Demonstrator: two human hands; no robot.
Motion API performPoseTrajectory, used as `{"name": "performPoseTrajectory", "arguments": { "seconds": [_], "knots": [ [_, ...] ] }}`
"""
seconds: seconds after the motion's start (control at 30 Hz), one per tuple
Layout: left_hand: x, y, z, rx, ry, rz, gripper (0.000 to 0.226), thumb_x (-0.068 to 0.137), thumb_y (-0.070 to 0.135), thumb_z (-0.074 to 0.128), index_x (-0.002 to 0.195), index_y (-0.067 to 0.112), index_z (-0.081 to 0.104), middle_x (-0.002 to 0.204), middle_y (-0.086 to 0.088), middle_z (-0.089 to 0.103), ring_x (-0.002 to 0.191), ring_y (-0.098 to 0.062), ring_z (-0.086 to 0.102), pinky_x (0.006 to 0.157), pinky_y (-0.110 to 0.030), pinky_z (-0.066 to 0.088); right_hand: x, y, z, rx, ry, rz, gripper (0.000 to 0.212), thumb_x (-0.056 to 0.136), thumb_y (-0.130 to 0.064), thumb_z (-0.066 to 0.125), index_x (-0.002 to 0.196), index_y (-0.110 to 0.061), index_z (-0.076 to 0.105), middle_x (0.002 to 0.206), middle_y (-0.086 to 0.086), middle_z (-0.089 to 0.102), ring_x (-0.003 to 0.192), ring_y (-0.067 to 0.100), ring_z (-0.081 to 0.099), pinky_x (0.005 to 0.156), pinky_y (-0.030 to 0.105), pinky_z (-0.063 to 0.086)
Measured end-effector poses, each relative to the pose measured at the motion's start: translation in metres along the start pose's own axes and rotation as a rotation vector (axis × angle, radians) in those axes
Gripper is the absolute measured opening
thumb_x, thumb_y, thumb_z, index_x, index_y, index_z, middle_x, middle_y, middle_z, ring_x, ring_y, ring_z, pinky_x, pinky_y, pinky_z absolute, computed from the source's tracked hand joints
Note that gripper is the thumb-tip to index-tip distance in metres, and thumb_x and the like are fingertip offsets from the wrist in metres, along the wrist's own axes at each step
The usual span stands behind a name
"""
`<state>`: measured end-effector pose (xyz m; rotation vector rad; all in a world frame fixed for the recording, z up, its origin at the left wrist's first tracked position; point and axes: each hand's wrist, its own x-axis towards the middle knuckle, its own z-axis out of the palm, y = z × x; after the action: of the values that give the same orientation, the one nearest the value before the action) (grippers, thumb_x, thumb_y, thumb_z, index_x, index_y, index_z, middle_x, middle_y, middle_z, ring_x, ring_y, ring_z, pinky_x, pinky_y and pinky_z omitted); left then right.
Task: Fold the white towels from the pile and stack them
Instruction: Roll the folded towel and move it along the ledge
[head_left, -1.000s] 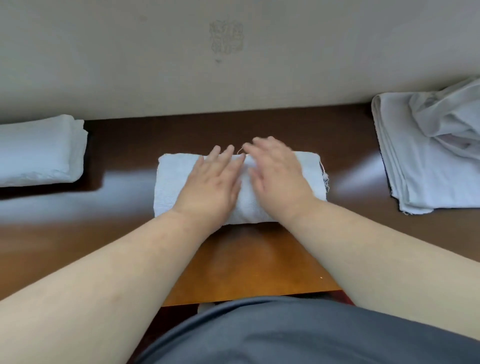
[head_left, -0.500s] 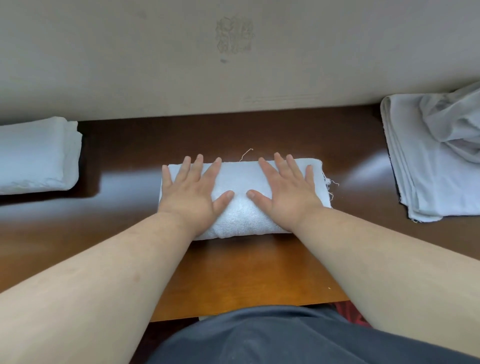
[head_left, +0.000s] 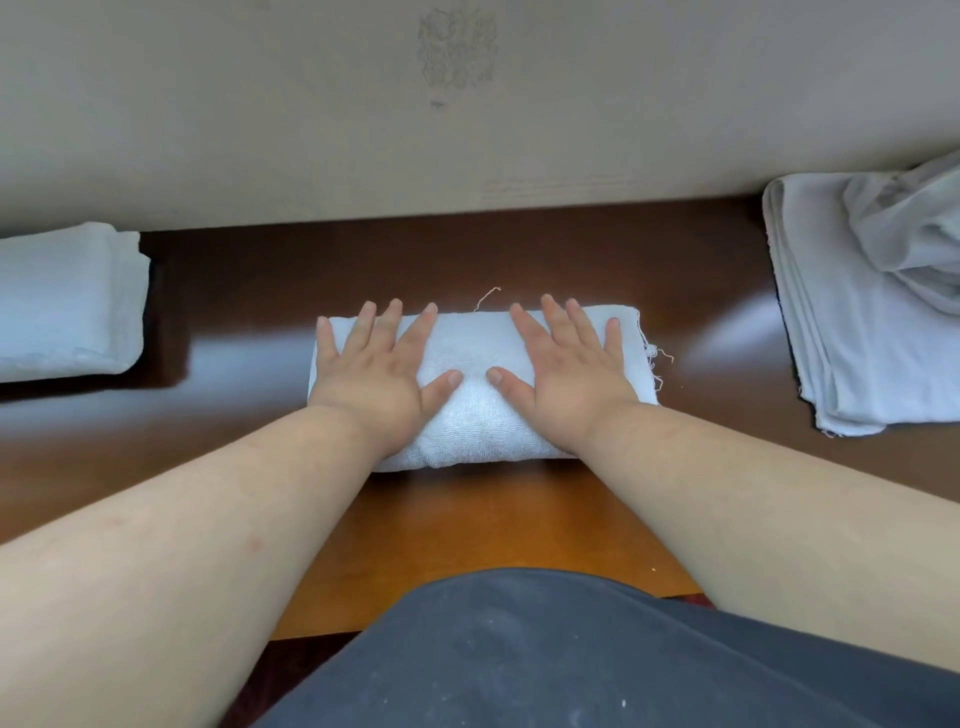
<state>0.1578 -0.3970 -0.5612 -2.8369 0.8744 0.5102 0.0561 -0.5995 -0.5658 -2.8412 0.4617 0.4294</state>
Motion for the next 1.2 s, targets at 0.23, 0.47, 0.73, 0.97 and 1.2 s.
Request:
{"name": "performPoseTrajectory", "arguments": {
  "seconds": [0.23, 0.47, 0.73, 0.97, 1.2],
  "knots": [
    [-0.012, -0.005, -0.004, -0.101, 0.035, 0.004, 0.074, 0.083, 0.072, -0.007, 0.15, 0.042, -0.013, 0.163, 0.002, -0.01, 0.148, -0.019, -0.015, 0.116, -0.053, -0.013, -0.01, 0.001, -0.008, 0.092, -0.005, -0.021, 0.085, 0.081, -0.081, 0.002, 0.156, -0.041, -0.001, 0.166, -0.001, -0.01, 0.151, 0.017, -0.017, 0.118, 0.054, -0.013],
    [-0.037, -0.03, 0.007, -0.696, 0.136, -0.552, 0.078, 0.091, 0.06, 0.044, 0.153, 0.038, 0.004, 0.16, -0.006, 0.014, 0.144, -0.032, 0.021, 0.114, -0.046, 0.021, -0.04, 0.026, -0.004, 0.331, 0.218, 0.366, 0.074, 0.095, -0.06, 0.036, 0.157, -0.034, 0.005, 0.166, 0.002, 0.005, 0.152, 0.024, 0.006, 0.12, 0.051, 0.008],
    [-0.048, -0.048, -0.011, -1.411, -0.402, -0.866, 0.07, 0.068, 0.064, 0.075, 0.117, 0.017, 0.06, 0.105, -0.003, 0.072, 0.093, -0.025, 0.07, 0.085, -0.038, 0.055, -0.046, 0.052, -0.034, 1.301, -0.169, 0.875, 0.079, 0.072, -0.037, 0.087, 0.138, -0.011, 0.051, 0.115, 0.005, 0.069, 0.088, 0.026, 0.071, 0.073, 0.038, 0.058],
    [-0.078, -0.045, -0.054, -1.481, -0.467, -0.783, 0.042, 0.083, 0.035, 0.069, 0.115, 0.008, 0.062, 0.097, -0.009, 0.075, 0.092, -0.026, 0.072, 0.092, -0.041, 0.054, -0.057, 0.063, -0.067, 1.57, -0.44, 0.839, 0.044, 0.085, -0.052, 0.066, 0.109, -0.015, 0.07, 0.106, 0.009, 0.075, 0.089, 0.029, 0.074, 0.078, 0.042, 0.059],
    [-0.115, -0.114, -0.118, -1.705, -0.275, -0.703, 0.066, 0.072, 0.072, 0.067, 0.111, 0.019, 0.064, 0.095, -0.002, 0.076, 0.084, -0.02, 0.074, 0.068, -0.03, 0.057, -0.034, 0.009, -0.108, 1.668, -0.546, 0.506, 0.049, 0.084, -0.051, 0.064, 0.116, -0.017, 0.074, 0.127, 0.013, 0.067, 0.113, 0.03, 0.067, 0.088, 0.051, 0.056]
  ]
}}
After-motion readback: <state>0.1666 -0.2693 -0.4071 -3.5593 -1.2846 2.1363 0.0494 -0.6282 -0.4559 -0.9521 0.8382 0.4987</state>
